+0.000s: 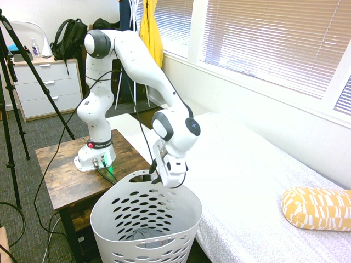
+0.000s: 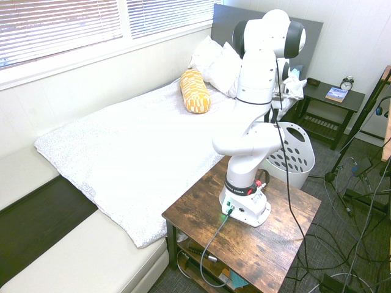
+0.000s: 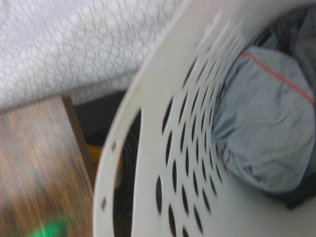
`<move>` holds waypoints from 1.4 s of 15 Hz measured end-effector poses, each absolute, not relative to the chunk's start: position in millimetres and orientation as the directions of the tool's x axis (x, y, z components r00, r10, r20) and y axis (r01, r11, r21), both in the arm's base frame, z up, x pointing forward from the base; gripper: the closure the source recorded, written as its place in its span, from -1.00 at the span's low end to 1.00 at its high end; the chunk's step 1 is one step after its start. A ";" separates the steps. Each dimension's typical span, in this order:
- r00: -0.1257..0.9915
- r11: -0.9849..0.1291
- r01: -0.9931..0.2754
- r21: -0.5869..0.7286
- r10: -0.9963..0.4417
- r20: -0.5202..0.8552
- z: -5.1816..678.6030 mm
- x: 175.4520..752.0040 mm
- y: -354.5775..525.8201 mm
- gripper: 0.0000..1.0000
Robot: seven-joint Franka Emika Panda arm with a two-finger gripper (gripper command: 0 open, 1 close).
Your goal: Put my clothes in the laundry bag
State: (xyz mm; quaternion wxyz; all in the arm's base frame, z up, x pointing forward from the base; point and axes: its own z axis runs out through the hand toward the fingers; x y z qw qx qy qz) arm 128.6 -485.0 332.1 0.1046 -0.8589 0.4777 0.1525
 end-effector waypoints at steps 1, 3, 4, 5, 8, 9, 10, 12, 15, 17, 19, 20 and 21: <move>0.521 -0.530 -0.846 -0.058 -0.798 -0.304 362.7 153.0 -484.7 -1.00; 0.537 -0.527 -0.844 -0.101 -0.824 -0.181 419.8 208.4 -472.7 -1.00; 0.527 -0.515 -0.849 -0.114 -0.839 -0.135 441.0 235.9 -462.4 -1.00; 0.519 -0.507 -0.853 -0.122 -0.850 -0.093 457.8 262.8 -450.4 -1.00; 0.529 -0.523 -0.842 -0.129 -0.848 -0.017 486.1 345.2 -392.6 -1.00; 0.549 -0.544 -0.828 -0.133 -0.836 0.000 493.7 369.1 -367.5 -1.00; 0.573 -0.570 -0.811 -0.131 -0.819 0.017 499.5 391.6 -338.7 -1.00; 0.633 -0.631 -0.766 -0.123 -0.773 0.025 498.7 430.4 -266.8 -1.00; 0.716 -0.717 -0.692 -0.084 -0.697 0.045 471.2 476.0 -149.6 -1.00; 0.744 -0.747 -0.662 -0.068 -0.665 0.063 452.9 497.2 -83.5 -1.00; 0.769 -0.773 -0.633 -0.048 -0.634 0.075 438.6 509.8 -35.9 -1.00; 0.781 -0.784 -0.619 -0.037 -0.620 0.077 432.8 512.2 -15.7 -1.00; 0.790 -0.794 -0.607 -0.036 -0.608 0.077 428.1 511.9 1.7 -1.00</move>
